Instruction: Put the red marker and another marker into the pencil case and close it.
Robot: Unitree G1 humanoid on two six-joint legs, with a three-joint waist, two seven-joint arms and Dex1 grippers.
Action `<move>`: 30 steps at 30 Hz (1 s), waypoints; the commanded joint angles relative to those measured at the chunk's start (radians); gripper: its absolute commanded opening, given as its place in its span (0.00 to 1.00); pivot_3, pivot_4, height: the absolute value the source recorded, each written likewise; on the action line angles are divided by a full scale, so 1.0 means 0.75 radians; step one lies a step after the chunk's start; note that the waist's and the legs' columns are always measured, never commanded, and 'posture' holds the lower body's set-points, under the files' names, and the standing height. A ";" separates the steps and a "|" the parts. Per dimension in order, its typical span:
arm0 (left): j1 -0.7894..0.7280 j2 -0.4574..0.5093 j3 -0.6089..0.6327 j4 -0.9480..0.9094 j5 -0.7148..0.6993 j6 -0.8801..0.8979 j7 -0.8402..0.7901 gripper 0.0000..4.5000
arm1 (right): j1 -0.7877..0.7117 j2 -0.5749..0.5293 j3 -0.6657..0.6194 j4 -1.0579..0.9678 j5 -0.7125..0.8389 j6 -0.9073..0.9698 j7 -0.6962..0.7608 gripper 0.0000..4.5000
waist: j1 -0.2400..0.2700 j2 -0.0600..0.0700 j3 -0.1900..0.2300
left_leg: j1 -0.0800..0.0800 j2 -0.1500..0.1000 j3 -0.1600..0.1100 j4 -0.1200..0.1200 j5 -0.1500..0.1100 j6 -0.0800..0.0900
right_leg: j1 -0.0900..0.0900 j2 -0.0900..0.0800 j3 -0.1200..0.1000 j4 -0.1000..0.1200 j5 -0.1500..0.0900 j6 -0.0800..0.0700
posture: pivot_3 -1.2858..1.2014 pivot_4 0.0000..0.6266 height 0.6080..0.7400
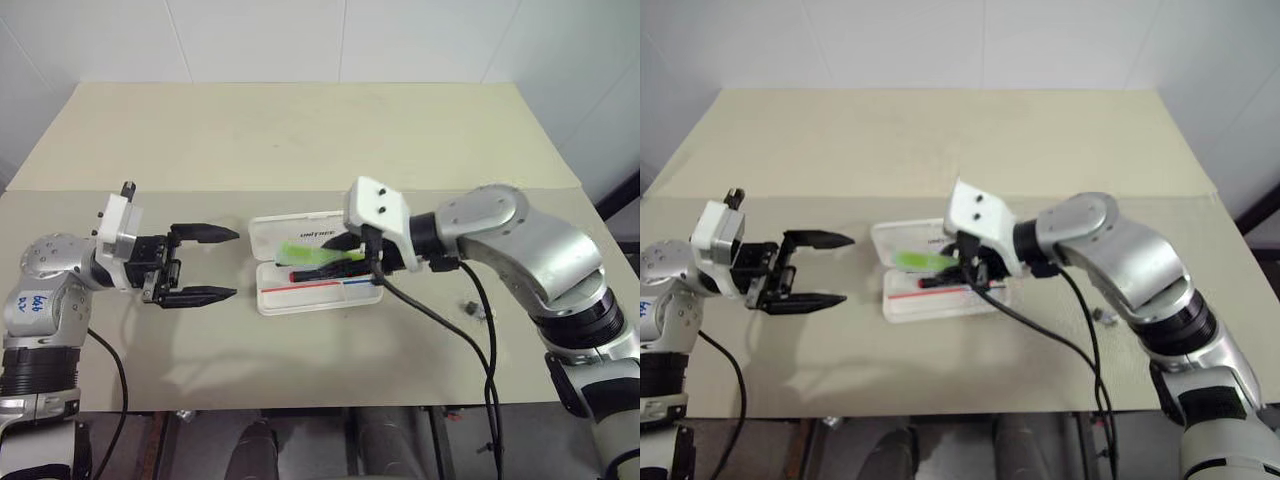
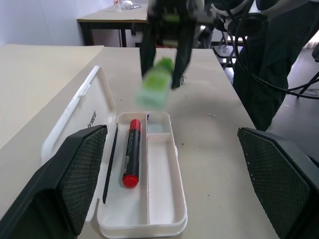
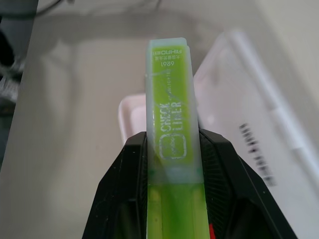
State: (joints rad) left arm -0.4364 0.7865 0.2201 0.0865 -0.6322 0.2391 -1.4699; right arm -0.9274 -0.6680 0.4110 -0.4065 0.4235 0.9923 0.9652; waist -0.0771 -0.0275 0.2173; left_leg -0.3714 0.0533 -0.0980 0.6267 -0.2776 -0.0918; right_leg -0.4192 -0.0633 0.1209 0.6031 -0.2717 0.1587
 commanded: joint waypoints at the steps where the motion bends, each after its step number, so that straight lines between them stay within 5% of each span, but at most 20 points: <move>1: 0.053 0.030 0.070 -0.058 -0.040 -0.007 -0.002 1.00 | -0.002 0.024 0.123 0.000 -0.063 -0.014 0.005 0.25 | -0.004 0.000 0.000 | 0.000 0.000 0.000 0.000 0.000 0.000 | 0.000 0.000 0.000 0.000 0.000 0.000 | 0.52 0.24 1.00; 10: 0.160 0.081 0.147 -0.092 -0.060 0.008 -0.010 1.00 | -0.043 0.156 0.286 0.127 -0.209 -0.140 0.013 0.25 | -0.007 -0.002 -0.001 | -0.004 0.001 0.001 -0.001 0.000 0.000 | -0.009 0.000 -0.001 0.006 -0.001 -0.002 | 0.52 0.24 1.00; 30: 0.191 0.085 0.153 -0.148 -0.077 0.017 0.042 1.00 | -0.061 0.285 0.300 0.320 -0.371 -0.320 0.095 0.25 | -0.009 -0.002 -0.001 | -0.004 0.003 0.000 -0.002 0.000 0.000 | -0.011 0.000 -0.005 0.010 -0.004 -0.006 | 0.52 0.24 1.00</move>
State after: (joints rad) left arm -0.2839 0.8383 0.3138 0.0023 -0.6685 0.2529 -1.4392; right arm -0.9627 -0.4635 0.6461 -0.1521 0.1552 0.7779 1.0293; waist -0.0841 -0.0290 0.2165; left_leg -0.3746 0.0555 -0.0978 0.6249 -0.2776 -0.0919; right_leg -0.4278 -0.0630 0.1168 0.6105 -0.2744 0.1538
